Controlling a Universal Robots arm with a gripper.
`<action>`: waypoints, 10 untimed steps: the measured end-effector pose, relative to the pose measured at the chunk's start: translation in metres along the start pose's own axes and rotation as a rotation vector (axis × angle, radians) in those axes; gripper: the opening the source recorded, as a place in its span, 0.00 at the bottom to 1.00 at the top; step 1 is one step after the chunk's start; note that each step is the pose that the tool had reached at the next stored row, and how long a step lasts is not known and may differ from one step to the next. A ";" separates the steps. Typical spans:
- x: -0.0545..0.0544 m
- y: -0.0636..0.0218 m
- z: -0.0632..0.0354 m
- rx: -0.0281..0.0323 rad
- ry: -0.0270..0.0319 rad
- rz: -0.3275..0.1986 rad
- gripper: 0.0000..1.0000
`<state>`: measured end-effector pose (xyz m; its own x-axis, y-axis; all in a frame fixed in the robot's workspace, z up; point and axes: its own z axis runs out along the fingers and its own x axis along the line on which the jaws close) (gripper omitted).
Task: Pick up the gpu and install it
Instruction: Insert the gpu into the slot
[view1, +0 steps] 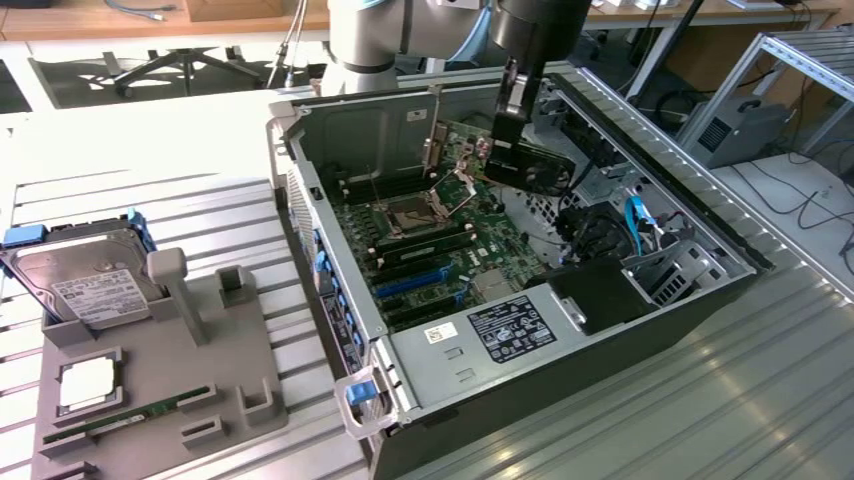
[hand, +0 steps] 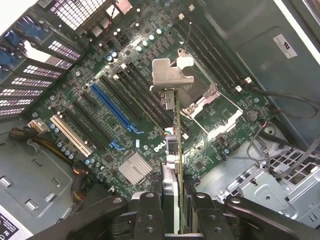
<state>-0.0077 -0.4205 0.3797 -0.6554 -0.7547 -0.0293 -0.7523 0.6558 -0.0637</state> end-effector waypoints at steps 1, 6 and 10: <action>0.000 0.0000 0.0000 -0.0002 -0.0005 -0.007 0.27; 0.000 0.0000 0.0000 -0.0009 -0.0019 -0.030 0.27; 0.000 0.0000 0.0000 -0.0015 -0.0032 -0.051 0.27</action>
<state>-0.0077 -0.4205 0.3797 -0.6164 -0.7869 -0.0293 -0.7845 0.6168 -0.0637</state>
